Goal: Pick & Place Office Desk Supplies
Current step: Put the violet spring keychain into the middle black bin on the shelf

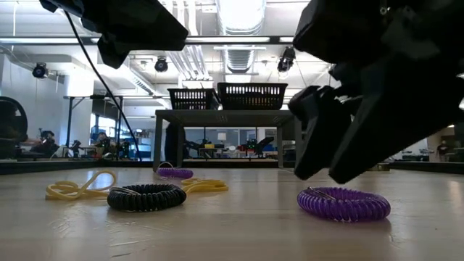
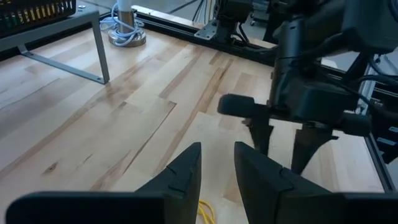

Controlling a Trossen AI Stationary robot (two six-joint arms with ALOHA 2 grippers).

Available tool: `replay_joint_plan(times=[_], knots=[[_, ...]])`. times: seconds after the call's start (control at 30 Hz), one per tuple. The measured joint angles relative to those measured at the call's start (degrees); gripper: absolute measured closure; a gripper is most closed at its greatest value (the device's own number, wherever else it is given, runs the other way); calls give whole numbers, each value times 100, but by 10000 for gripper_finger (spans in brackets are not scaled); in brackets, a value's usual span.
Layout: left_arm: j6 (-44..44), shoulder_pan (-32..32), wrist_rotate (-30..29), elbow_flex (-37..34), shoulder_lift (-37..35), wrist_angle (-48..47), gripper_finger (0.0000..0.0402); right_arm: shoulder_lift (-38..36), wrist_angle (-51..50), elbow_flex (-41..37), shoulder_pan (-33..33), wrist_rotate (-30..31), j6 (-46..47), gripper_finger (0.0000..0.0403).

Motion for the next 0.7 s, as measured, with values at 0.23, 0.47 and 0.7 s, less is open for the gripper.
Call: replay_joint_plan(times=[0.23,0.47,0.7], knots=[[-7,0,0,0,11,-4,299,26,51,-49,-51,-383,-141,227],[-31,0,0,0,11,5,300,26,41,-106,-58,-387,-178,251],[-46,0,-1,0,11,17,300,26,52,-172,-58,-367,-280,271]])
